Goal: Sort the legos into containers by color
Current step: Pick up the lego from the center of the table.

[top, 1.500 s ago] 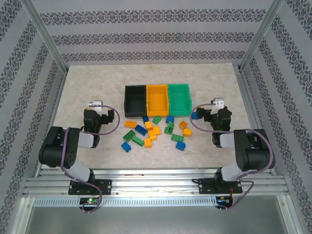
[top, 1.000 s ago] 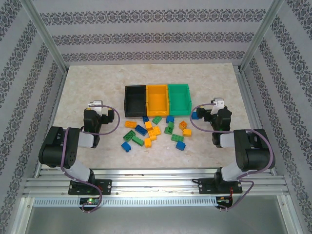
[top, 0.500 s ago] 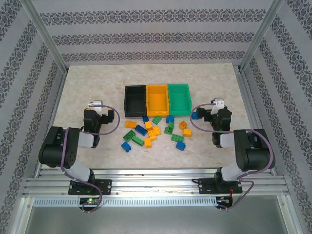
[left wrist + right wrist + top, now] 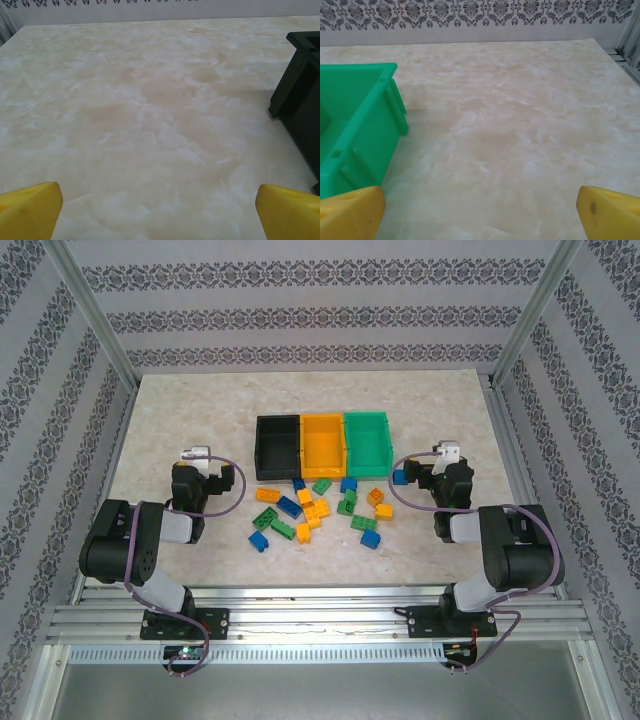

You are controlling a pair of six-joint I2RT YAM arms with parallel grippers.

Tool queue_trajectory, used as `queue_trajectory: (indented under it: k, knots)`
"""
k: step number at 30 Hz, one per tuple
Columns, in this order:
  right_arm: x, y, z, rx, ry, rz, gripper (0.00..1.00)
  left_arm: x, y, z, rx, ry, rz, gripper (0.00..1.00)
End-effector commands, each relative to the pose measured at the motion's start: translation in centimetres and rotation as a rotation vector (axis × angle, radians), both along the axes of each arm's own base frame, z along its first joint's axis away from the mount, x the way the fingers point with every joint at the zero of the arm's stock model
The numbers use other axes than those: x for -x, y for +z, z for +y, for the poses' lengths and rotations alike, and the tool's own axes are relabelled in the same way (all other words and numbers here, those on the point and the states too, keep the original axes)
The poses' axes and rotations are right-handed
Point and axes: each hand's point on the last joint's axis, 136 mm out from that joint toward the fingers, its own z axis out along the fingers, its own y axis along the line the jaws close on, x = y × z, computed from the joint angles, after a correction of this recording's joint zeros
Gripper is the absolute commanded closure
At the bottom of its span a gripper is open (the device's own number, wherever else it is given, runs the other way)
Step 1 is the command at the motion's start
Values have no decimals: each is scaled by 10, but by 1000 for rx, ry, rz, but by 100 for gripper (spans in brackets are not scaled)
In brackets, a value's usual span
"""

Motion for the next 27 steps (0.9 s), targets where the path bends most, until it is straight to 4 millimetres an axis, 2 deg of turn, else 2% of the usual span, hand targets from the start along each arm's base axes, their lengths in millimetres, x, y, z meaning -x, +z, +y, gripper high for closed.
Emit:
queue_trajectory:
  k: [1, 8, 13, 17, 19, 20, 21, 24, 27]
  knots:
    - [-3, 9, -1, 35, -20, -30, 2, -4, 4, 1, -5, -12, -8, 1]
    - [18, 31, 8, 94, -16, -100, 2, -3, 6, 8, -6, 29, -21, 1]
    - [32, 62, 9, 99, -29, -171, 2, 11, 36, -1, -19, -9, -66, 1]
    - [40, 99, 7, -96, -68, -245, 2, 22, 54, 0, 81, 33, -13, 1]
    - [40, 105, 9, -210, -65, -216, 2, 28, 62, -10, 135, -9, 30, 1]
    - [40, 102, 14, -254, -38, -176, 2, 32, 65, -11, 189, 5, 56, 1]
    - [36, 115, 23, -286, 14, -165, 2, 37, 69, -10, 250, 33, 58, 1]
    - [31, 111, 47, -343, 126, -34, 2, 45, 79, -27, 337, -44, 83, 1]
    - [24, 96, 66, -393, 178, 75, 2, 53, 69, -42, 485, -49, 217, 1]
